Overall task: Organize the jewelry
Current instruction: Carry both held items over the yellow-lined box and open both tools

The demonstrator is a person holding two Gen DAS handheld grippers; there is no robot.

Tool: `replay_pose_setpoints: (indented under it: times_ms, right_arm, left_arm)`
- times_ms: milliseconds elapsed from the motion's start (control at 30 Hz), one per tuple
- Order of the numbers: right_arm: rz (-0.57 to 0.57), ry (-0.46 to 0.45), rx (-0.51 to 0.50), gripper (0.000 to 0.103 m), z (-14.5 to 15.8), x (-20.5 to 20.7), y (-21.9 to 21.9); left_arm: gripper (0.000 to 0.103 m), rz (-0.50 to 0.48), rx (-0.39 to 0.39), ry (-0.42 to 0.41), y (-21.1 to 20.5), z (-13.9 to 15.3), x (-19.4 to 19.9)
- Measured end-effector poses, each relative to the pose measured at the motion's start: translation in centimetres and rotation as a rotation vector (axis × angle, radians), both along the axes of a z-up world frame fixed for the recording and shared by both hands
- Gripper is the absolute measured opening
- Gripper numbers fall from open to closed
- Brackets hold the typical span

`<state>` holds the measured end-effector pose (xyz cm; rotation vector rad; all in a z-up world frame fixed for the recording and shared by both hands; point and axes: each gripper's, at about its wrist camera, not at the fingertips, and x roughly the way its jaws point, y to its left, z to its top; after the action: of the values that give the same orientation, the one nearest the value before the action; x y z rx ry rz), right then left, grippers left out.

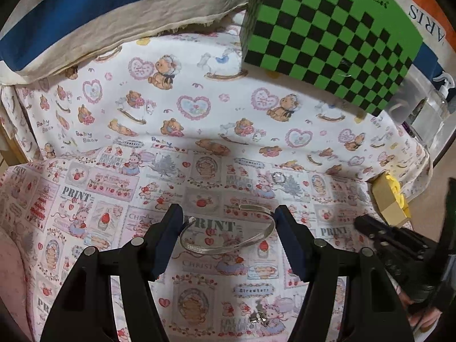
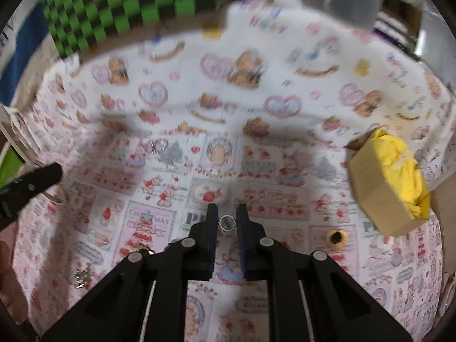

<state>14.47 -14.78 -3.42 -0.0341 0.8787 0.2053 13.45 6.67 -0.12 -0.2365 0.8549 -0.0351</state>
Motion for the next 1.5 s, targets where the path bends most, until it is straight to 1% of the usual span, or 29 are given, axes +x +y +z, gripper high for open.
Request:
replay_pose_setpoints:
  times_ms: [67,133,233,300,333,367,433,500,567,633,667,767,867,900,967,1000,1067,1133,1233,1300,1367,1467,1500]
  right_arm:
    - [0.001,-0.052,0.030,0.012,1.5,-1.1,-1.2]
    - [-0.007,-0.117,0.081,0.012,3.0,-2.2,-3.1]
    - [-0.054,-0.193,0.161,0.012,5.7,-2.9,-6.6]
    - [-0.092,-0.237,0.214,0.012,7.3,-3.0,-9.6]
    - [-0.113,-0.245,0.243,0.012,7.9,-2.8,-11.0]
    - [-0.140,-0.245,0.277,0.012,8.4,-2.7,-12.8]
    - [-0.183,-0.231,0.326,0.012,8.0,-2.1,-15.1]
    - [-0.230,-0.209,0.333,0.012,7.1,-1.4,-17.1]
    - [-0.271,-0.190,0.345,0.012,6.5,-1.2,-19.0]
    - [-0.294,-0.153,0.405,0.012,5.4,-0.5,-20.8]
    - [-0.299,-0.134,0.419,0.012,4.9,-0.1,-21.3]
    - [-0.306,-0.106,0.440,0.012,4.0,0.6,-22.5]
    - [-0.315,-0.085,0.505,0.013,3.2,1.0,-23.7]
    - [-0.332,-0.077,0.539,0.013,2.8,1.0,-24.4]
    - [-0.354,-0.066,0.577,0.013,2.3,1.0,-25.4]
    - [-0.370,-0.063,0.607,0.017,2.1,0.9,-26.1]
    - [-0.377,-0.068,0.662,0.023,2.0,0.6,-27.1]
    - [-0.379,-0.072,0.702,0.023,1.9,0.5,-27.8]
    - [-0.446,-0.075,0.715,0.024,1.8,-0.1,-29.3]
    - [-0.506,-0.096,0.712,0.030,2.0,-0.6,-30.3]
    - [-0.551,-0.114,0.731,0.033,1.9,-1.3,-31.4]
    - [-0.573,-0.116,0.759,0.034,1.7,-1.5,-32.2]
    - [-0.575,-0.114,0.754,0.036,1.7,-1.3,-32.1]
  left_arm:
    - [0.065,-0.009,-0.007,-0.004,-0.3,0.5,-0.4]
    - [0.065,-0.033,-0.021,-0.019,-0.8,1.4,-1.0]
    - [0.065,-0.058,0.000,-0.052,-2.3,3.1,-1.6]
    - [0.065,-0.099,-0.023,-0.053,-3.7,4.1,-1.5]
    - [0.065,-0.128,-0.039,-0.044,-4.6,4.7,-1.2]
    - [0.065,-0.145,-0.044,-0.038,-5.6,5.2,-0.9]
    - [0.065,-0.176,-0.042,-0.042,-8.1,6.5,-0.2]
    - [0.065,-0.205,-0.050,-0.052,-10.5,7.5,0.4]
    - [0.065,-0.236,-0.080,-0.043,-13.2,8.2,1.4]
    - [0.065,-0.280,-0.111,-0.027,-16.2,8.3,2.4]
    - [0.065,-0.300,-0.123,-0.020,-17.4,8.4,2.8]
    - [0.065,-0.355,-0.136,-0.001,-21.7,8.1,3.7]
    - [0.065,-0.400,-0.167,0.030,-25.2,7.4,5.0]
    - [0.065,-0.408,-0.182,0.040,-26.0,7.1,5.4]
    - [0.065,-0.427,-0.211,0.051,-27.4,6.6,6.2]
    - [0.065,-0.435,-0.221,0.057,-28.0,6.3,6.6]
    - [0.065,-0.447,-0.241,0.071,-29.0,5.6,7.2]
    - [0.065,-0.455,-0.255,0.092,-29.9,4.9,7.8]
    - [0.065,-0.461,-0.247,0.117,-30.9,3.9,8.6]
    - [0.065,-0.463,-0.236,0.128,-31.2,3.2,9.1]
    - [0.065,-0.466,-0.223,0.136,-31.6,2.5,9.7]
    - [0.065,-0.483,-0.221,0.127,-32.1,1.6,10.3]
    - [0.065,-0.474,-0.207,0.132,-32.3,1.2,10.6]
